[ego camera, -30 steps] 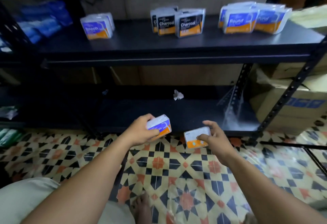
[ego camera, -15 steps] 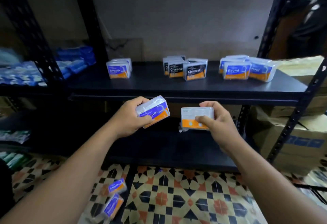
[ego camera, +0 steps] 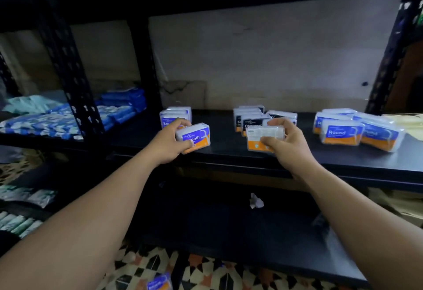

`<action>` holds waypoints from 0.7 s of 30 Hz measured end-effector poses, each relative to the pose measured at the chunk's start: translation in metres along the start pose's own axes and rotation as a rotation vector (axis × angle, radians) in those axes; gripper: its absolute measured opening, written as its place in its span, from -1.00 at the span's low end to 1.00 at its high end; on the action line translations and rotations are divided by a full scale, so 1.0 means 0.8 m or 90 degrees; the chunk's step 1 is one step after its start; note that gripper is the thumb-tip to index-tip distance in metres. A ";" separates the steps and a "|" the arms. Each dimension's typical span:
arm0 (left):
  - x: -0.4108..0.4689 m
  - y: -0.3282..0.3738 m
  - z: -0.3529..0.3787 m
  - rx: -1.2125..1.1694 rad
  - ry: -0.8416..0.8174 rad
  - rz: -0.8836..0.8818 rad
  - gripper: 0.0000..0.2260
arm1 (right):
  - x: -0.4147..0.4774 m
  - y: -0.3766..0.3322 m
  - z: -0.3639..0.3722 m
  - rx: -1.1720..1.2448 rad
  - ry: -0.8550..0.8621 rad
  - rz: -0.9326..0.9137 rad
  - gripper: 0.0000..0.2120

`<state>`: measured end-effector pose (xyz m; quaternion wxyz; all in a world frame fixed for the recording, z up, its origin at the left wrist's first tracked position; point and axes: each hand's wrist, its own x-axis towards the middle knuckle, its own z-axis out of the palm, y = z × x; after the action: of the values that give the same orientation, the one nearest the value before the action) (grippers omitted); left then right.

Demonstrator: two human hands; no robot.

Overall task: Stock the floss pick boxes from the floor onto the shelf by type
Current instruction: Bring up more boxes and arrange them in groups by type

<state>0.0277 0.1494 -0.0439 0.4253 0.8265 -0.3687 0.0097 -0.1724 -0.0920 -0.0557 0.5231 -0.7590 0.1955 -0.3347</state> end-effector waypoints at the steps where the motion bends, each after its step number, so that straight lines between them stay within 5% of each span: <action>1: 0.006 -0.006 -0.001 0.003 0.005 -0.007 -0.62 | 0.006 0.005 0.004 -0.021 0.003 0.001 -0.69; 21: 0.066 -0.059 0.020 0.143 0.087 -0.065 -0.45 | 0.059 -0.001 0.039 -0.462 -0.036 -0.174 -0.49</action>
<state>0.0901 0.1238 -0.0694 0.3542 0.8839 -0.2933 0.0853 -0.1175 -0.1019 -0.0477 0.1759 -0.9227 0.1840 -0.2895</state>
